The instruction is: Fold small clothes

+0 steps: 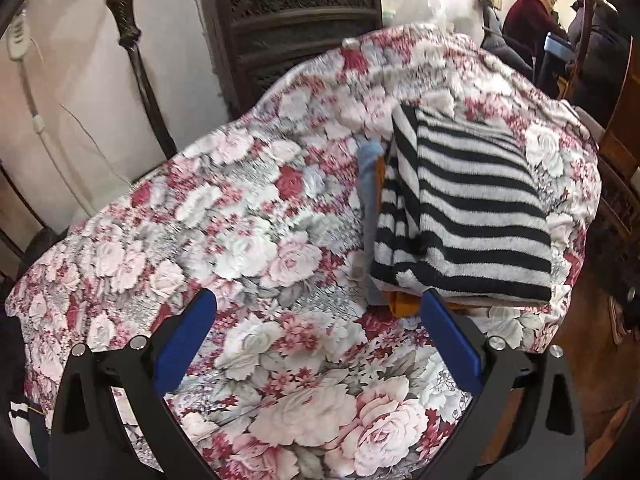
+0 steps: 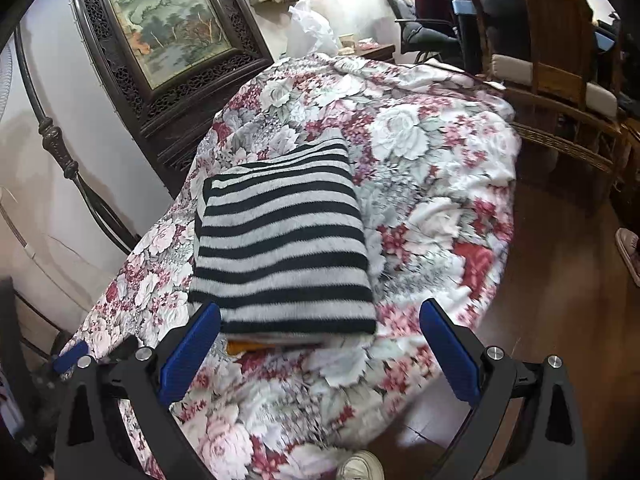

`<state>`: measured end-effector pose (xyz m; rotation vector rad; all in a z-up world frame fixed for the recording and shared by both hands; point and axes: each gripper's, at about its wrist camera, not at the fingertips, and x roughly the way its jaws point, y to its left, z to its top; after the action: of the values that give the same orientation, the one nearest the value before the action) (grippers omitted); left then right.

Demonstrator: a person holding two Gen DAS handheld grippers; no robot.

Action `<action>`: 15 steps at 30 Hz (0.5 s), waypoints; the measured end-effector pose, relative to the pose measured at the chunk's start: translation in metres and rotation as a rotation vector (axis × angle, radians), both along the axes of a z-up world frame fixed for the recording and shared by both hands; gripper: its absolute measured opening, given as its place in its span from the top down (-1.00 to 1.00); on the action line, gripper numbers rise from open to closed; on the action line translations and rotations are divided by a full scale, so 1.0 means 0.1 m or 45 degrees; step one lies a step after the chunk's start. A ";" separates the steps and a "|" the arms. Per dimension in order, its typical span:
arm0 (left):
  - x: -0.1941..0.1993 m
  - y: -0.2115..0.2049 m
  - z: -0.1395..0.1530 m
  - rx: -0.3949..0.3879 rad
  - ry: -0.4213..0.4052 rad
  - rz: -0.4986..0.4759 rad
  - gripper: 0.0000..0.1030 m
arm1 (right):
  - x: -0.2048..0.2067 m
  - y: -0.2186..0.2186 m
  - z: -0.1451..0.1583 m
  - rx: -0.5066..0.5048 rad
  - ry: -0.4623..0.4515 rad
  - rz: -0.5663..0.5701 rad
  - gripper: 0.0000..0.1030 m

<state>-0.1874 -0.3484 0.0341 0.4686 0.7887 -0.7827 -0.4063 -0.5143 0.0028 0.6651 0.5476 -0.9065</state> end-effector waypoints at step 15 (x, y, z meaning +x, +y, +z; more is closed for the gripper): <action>-0.33 0.09 0.26 -0.028 -0.082 -0.054 -0.92 | -0.09 0.33 0.14 -0.139 -0.005 0.102 -0.93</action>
<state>-0.2206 -0.3392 0.0603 0.4899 0.7120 -0.8110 -0.4154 -0.4808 0.0170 0.5421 0.5139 -0.8535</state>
